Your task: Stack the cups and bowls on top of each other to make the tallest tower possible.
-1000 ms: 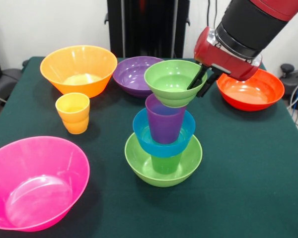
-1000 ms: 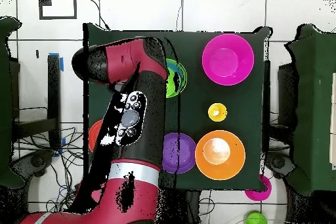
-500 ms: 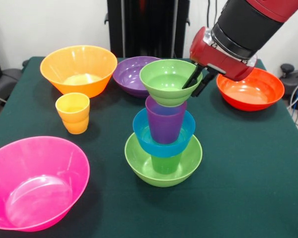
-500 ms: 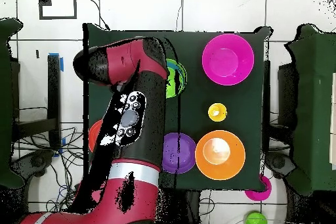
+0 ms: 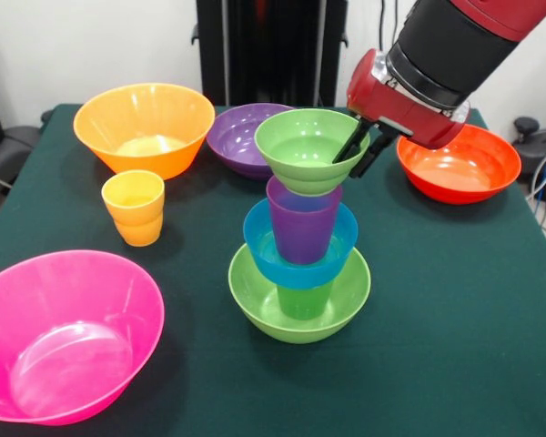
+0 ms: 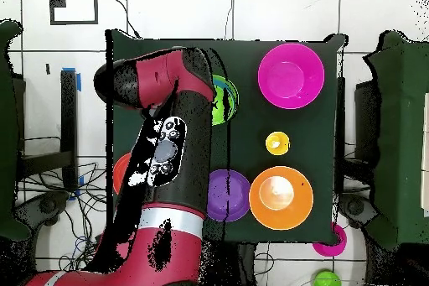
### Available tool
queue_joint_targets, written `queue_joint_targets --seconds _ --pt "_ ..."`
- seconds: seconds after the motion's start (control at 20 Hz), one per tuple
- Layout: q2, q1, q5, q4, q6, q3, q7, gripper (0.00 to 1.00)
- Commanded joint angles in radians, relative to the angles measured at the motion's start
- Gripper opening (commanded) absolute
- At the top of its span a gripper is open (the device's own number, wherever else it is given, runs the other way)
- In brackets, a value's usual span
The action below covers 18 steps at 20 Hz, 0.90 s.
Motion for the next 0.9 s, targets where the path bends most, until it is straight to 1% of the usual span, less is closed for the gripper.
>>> queue_joint_targets --seconds 0.05,0.9 --pt "0.037 -0.007 -0.078 0.114 -0.037 0.069 -0.081 0.0" --pt "0.032 -0.013 -0.091 0.13 -0.074 0.075 -0.085 0.0"
